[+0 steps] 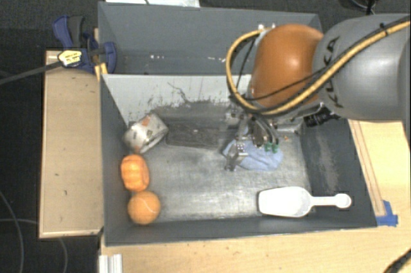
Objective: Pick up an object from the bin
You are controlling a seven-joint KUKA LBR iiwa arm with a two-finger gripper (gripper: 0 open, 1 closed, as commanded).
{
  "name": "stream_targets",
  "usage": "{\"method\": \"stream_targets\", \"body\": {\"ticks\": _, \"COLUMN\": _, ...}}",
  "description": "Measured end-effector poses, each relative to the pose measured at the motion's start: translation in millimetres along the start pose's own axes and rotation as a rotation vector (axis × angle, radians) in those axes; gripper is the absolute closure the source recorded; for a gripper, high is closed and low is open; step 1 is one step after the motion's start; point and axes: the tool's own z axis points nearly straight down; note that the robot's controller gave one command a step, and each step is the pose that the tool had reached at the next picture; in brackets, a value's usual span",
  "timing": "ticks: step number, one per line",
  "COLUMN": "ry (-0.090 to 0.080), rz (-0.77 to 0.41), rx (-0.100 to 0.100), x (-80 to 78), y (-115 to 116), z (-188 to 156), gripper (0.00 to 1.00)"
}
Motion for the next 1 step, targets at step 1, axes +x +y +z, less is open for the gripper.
{"method": "stream_targets", "body": {"ticks": 1, "ry": 0.006, "rz": -0.017, "rx": 0.002, "x": -20.3, "y": -79.5, "z": 70.2, "gripper": 0.0}}
